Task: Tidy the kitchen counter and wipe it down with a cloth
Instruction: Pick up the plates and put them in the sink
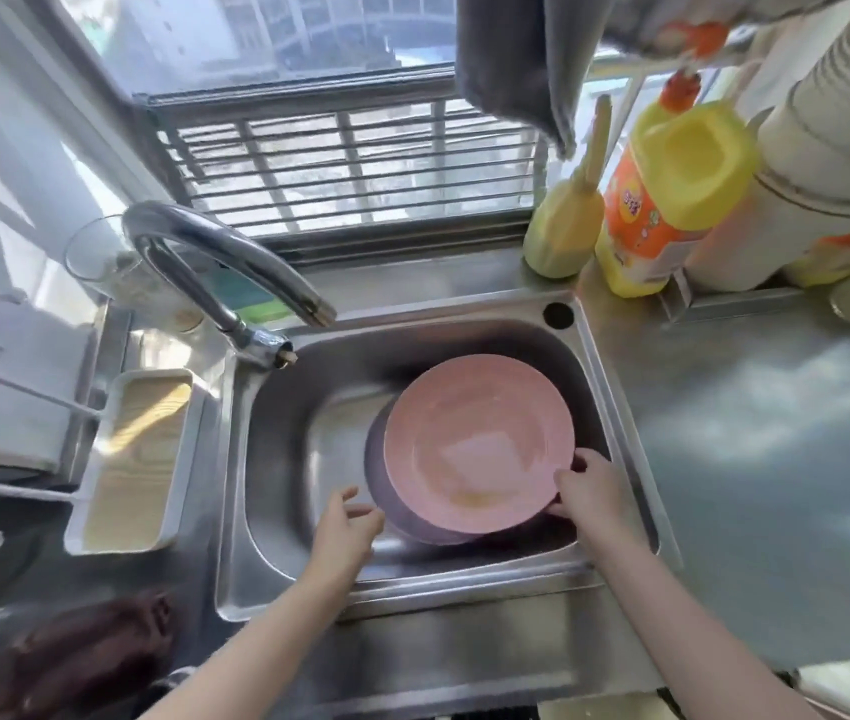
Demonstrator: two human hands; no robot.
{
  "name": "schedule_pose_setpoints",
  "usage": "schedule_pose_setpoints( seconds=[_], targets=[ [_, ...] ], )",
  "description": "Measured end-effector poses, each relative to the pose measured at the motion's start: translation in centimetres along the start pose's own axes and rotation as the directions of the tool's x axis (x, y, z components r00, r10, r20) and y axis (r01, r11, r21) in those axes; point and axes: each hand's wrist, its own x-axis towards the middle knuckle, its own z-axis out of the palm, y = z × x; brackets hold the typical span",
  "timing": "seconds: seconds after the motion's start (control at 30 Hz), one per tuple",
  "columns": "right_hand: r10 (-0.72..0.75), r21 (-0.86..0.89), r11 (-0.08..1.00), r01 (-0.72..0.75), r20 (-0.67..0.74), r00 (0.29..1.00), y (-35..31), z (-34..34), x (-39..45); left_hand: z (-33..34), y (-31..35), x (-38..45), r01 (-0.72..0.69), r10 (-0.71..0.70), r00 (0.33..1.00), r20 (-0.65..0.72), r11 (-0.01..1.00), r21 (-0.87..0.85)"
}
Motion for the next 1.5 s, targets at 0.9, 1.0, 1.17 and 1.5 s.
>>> schedule_pose_setpoints(
  seconds=[0.9,1.0,1.17,1.5],
  targets=[
    [-0.129,-0.486,0.843,0.228,0.228,0.965,-2.5,3.6,4.6,-0.6,-0.8,-1.0,-0.030,-0.008,0.974,-0.227,0.986,-0.165],
    [-0.192,-0.474,0.800,0.368,0.379,0.905,-4.4,3.7,2.4,-1.1,0.1,-3.3,-0.079,0.028,0.968,-0.249,0.977,-0.197],
    [-0.244,-0.443,0.677,0.587,0.618,0.747,-6.5,5.2,-3.7,-2.6,-0.1,-7.4,-0.130,0.042,0.942,-0.332,0.960,-0.249],
    [-0.288,-0.209,0.507,0.837,0.874,0.392,-7.7,10.2,-14.9,-8.6,-3.8,-15.9,-0.256,0.043,0.864,-0.501,0.895,-0.365]
  ],
)
